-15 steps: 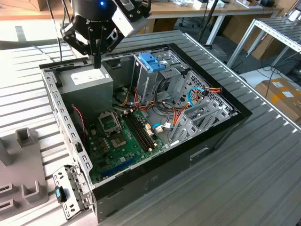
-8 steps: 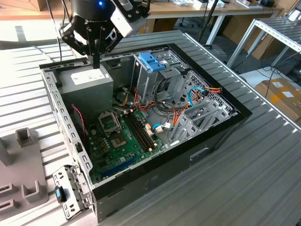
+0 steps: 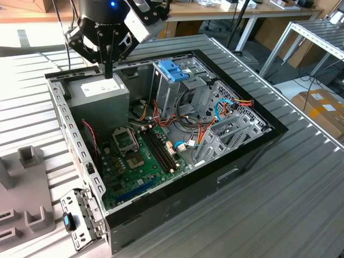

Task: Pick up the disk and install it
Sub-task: 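Reach for the disk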

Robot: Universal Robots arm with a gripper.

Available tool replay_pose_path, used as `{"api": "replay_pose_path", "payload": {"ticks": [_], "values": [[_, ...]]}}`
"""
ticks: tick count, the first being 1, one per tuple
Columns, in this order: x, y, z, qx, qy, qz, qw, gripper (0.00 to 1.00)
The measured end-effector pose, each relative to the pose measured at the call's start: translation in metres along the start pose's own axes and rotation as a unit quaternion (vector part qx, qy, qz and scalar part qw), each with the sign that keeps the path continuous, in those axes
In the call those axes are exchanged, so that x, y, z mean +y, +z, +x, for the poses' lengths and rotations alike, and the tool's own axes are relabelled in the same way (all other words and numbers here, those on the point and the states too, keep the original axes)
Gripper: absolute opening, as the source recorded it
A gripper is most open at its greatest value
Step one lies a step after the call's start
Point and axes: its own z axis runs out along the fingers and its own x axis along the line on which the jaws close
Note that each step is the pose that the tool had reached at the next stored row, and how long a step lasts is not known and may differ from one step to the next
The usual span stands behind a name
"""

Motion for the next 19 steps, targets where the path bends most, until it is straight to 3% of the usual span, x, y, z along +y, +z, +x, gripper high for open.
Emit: {"api": "replay_pose_path", "payload": {"ticks": [19], "values": [[-0.0007, -0.0003, 0.0094, 0.0, 0.0, 0.0, 1.0, 0.11]]}}
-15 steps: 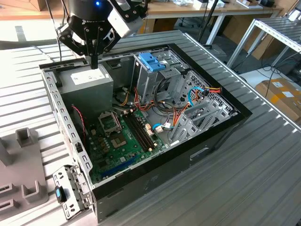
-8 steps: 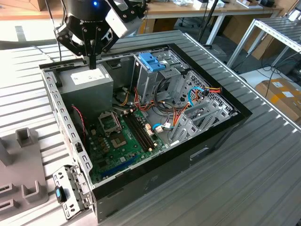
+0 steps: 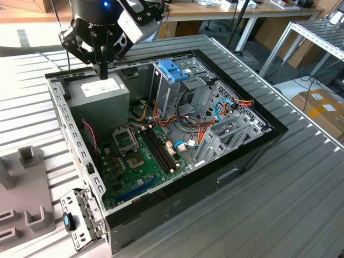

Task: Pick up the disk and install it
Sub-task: 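Reach for the disk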

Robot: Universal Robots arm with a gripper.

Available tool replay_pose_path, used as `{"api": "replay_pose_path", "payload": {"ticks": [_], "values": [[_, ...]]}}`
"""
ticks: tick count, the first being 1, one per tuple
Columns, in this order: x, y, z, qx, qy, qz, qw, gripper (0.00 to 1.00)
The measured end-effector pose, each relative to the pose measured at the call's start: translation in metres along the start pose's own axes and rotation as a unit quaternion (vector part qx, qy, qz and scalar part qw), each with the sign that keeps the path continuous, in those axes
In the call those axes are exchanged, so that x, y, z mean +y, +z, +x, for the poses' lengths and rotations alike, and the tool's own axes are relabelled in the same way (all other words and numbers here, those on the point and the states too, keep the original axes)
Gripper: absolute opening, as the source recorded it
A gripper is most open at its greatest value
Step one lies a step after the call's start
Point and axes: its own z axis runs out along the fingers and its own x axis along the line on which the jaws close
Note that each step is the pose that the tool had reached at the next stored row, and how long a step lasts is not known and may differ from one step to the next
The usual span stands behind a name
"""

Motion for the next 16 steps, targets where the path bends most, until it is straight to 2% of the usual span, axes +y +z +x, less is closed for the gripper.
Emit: {"api": "replay_pose_path", "payload": {"ticks": [16], "values": [[-0.0007, -0.0002, 0.0087, 0.0, 0.0, 0.0, 1.0, 0.11]]}}
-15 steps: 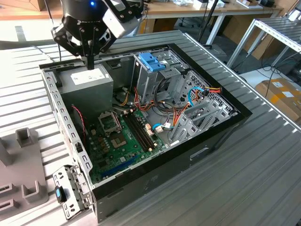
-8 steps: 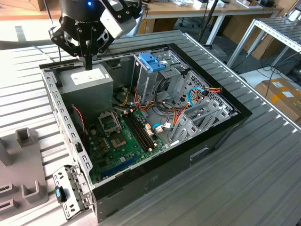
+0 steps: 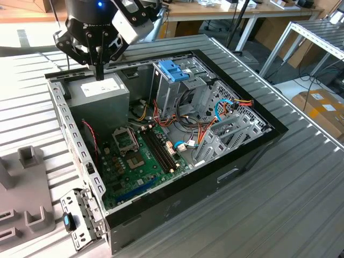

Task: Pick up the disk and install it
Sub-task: 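Reach for the disk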

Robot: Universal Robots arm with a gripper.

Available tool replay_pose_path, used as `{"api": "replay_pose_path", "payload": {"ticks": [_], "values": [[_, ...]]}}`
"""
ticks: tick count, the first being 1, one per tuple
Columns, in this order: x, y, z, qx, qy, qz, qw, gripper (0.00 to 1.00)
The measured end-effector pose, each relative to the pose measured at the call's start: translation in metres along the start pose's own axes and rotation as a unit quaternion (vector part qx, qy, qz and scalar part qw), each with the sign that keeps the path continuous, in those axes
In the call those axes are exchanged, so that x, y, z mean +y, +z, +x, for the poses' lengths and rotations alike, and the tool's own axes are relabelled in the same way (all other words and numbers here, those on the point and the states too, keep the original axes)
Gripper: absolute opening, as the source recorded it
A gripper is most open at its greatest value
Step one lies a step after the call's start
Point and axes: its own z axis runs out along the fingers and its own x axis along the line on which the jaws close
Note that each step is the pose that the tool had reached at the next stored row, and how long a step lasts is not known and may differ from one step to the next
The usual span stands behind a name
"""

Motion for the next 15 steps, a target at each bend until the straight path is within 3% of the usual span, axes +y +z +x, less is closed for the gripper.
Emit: {"api": "replay_pose_path", "payload": {"ticks": [15], "values": [[-0.0007, -0.0003, 0.0093, 0.0, 0.0, 0.0, 1.0, 0.11]]}}
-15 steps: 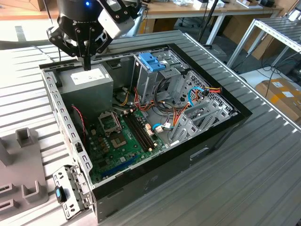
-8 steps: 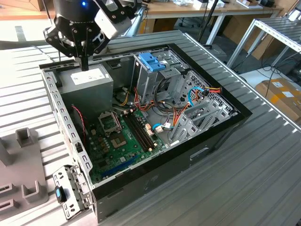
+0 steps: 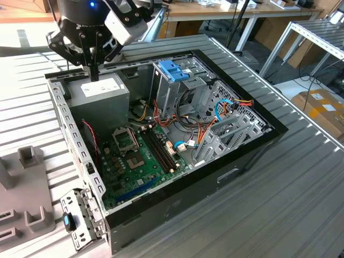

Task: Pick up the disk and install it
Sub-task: 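Reach for the disk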

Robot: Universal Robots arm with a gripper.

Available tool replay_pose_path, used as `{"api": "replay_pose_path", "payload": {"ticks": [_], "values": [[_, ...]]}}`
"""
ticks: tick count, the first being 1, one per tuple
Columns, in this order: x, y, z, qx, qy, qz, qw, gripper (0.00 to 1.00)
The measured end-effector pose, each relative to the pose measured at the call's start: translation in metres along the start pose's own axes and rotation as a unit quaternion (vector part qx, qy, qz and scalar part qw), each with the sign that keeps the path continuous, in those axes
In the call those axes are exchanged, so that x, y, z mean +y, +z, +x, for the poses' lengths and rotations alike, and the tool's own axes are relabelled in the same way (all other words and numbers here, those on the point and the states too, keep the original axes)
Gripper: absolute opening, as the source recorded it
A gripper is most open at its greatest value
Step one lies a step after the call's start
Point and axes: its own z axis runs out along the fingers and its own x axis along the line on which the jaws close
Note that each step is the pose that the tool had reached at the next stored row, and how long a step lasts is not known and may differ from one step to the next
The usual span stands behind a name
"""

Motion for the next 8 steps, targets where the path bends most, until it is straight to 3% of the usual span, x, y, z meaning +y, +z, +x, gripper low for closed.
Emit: {"api": "replay_pose_path", "payload": {"ticks": [8], "values": [[-0.0004, -0.0001, 0.0055, 0.0, 0.0, 0.0, 1.0, 0.11]]}}
